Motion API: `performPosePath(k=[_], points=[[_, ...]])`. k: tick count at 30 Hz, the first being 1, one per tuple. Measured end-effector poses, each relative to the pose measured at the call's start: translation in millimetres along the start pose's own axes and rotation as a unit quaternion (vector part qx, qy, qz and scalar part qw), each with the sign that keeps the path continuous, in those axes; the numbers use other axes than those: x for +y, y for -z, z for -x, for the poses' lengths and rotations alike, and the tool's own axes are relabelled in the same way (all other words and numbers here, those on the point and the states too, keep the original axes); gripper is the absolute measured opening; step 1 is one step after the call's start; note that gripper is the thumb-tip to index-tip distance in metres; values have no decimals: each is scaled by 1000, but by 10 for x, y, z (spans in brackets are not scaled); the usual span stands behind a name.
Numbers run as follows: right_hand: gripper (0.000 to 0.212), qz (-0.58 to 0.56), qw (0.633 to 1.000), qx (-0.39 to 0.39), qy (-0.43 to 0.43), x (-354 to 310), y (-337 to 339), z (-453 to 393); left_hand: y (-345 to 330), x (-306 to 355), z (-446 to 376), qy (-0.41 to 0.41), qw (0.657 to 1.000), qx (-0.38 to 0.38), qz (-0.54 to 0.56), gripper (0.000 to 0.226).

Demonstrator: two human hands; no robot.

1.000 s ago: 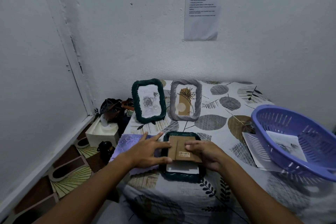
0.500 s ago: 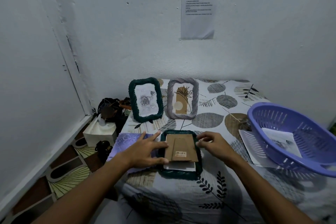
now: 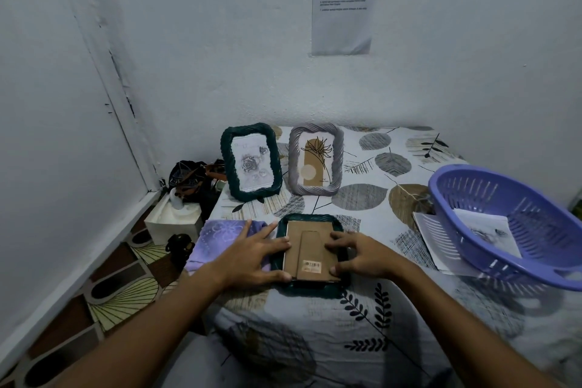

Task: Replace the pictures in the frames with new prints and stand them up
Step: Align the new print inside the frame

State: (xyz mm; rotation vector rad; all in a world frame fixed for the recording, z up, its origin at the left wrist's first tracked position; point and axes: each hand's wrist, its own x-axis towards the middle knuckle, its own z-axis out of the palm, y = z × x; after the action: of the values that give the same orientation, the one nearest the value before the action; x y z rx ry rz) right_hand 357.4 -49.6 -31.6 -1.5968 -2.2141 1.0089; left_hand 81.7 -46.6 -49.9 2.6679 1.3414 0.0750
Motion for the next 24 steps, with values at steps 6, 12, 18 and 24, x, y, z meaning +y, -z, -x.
performPosePath(k=[6, 12, 18, 24], points=[[69, 42, 999, 1, 4, -34, -35, 4, -69, -45, -15, 3, 1000, 13, 9, 102], [68, 25, 1000, 13, 11, -41, -27, 24, -126, -73, -30, 50, 986, 72, 144, 83], [61, -12, 998, 62, 4, -16, -2, 100, -93, 53, -33, 94, 944, 126, 291, 57], [40, -50, 992, 111, 11, 14, -105, 210, -34, 223, 8, 147, 896, 165, 385, 57]])
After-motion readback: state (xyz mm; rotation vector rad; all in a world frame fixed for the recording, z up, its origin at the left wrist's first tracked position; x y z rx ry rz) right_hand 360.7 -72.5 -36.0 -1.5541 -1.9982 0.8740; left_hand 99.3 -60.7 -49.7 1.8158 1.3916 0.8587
